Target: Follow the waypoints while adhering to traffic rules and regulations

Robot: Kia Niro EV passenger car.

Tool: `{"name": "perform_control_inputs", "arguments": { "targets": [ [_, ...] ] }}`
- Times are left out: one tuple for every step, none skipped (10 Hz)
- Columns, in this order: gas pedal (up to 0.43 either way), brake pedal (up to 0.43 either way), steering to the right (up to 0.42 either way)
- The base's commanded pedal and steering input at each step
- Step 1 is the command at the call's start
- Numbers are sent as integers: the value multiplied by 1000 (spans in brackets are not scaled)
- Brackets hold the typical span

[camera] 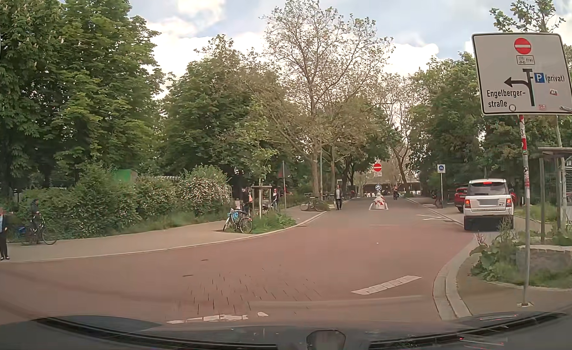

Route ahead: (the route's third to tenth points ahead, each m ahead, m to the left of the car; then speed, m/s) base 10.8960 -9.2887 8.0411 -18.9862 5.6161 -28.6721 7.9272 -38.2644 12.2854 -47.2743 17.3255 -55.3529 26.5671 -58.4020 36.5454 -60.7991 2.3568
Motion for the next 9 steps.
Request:
{"name": "perform_control_inputs", "arguments": {
  "targets": [
    [0,122,46],
    [0,165,43],
    [0,201,38],
    [0,226,34],
    [0,250,34],
    [0,256,34],
    [0,262,34],
    [0,256,34],
    [0,250,34]
  ]
}}
